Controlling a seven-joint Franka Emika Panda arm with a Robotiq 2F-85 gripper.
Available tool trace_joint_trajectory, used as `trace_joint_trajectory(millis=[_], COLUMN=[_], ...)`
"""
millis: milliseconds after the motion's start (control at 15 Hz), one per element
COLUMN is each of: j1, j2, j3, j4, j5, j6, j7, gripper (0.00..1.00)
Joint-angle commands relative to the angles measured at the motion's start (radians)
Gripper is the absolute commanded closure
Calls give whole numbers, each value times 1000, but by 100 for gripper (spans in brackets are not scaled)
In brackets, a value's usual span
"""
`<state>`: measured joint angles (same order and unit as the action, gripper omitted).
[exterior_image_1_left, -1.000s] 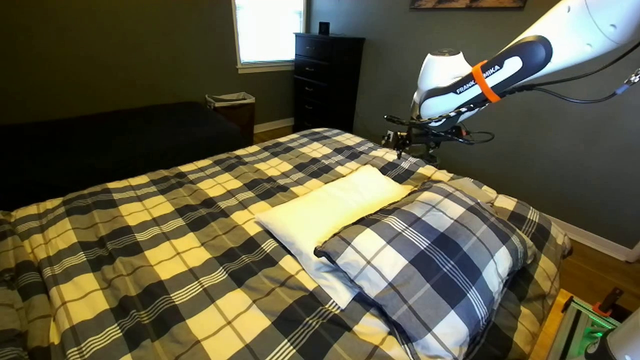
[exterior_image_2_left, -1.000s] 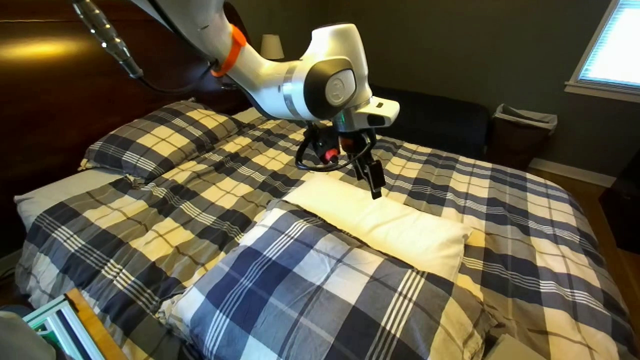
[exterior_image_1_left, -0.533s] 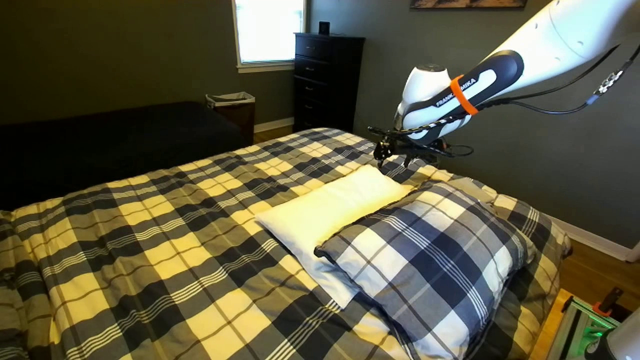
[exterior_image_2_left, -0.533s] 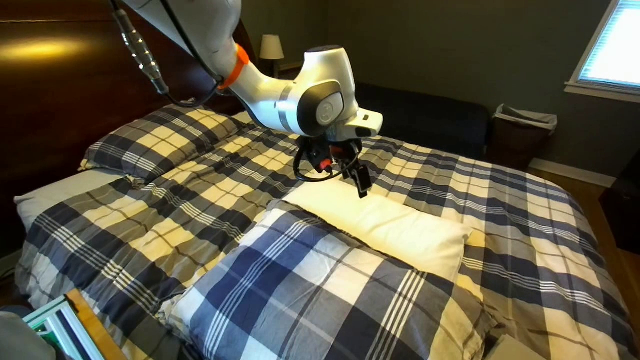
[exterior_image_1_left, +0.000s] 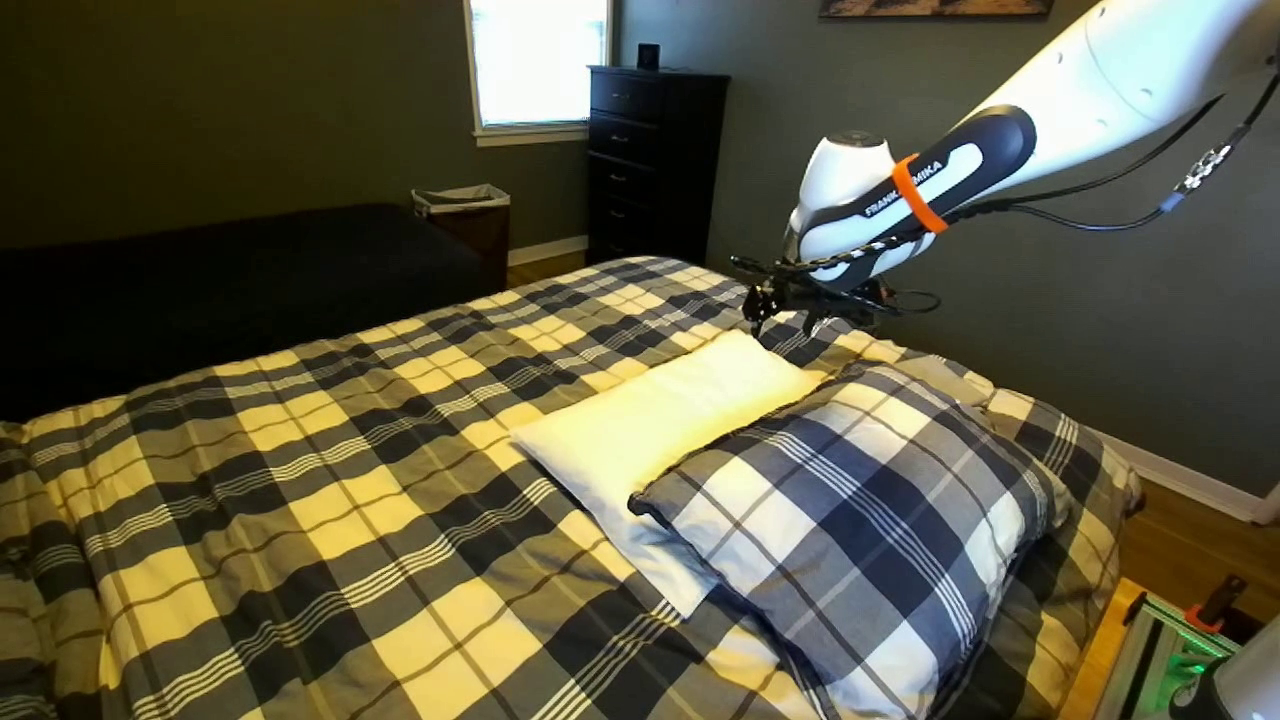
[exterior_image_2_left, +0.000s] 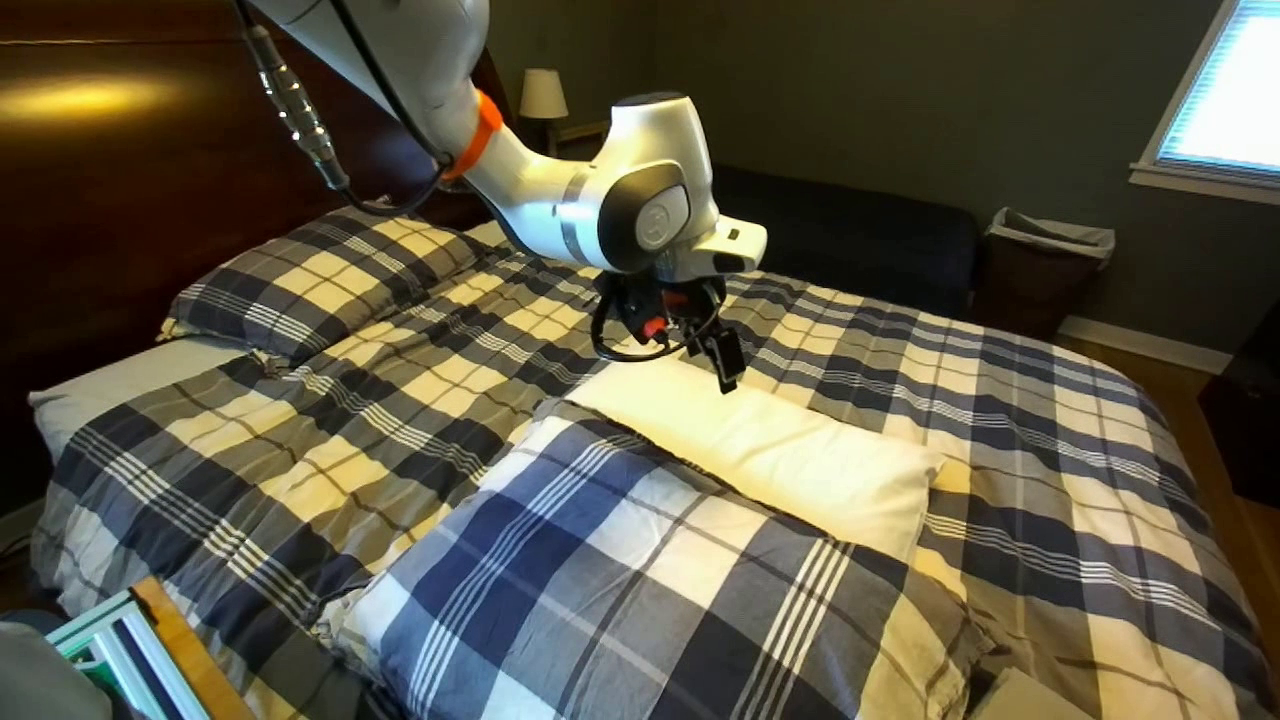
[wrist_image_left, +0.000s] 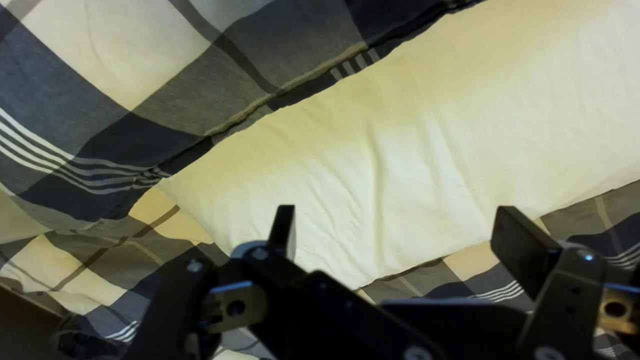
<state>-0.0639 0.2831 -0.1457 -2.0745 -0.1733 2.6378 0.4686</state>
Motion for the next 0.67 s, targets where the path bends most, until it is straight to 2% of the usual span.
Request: trace_joint_trajectory(millis=[0, 267, 600], j1=[17, 68, 162], j2=[33, 71, 175], j3=[25, 58, 82], j4=[15, 15, 71], j5=[61, 34, -5], j6=[5, 26, 30], j7=[-90, -139, -169], gripper=[0, 0, 0])
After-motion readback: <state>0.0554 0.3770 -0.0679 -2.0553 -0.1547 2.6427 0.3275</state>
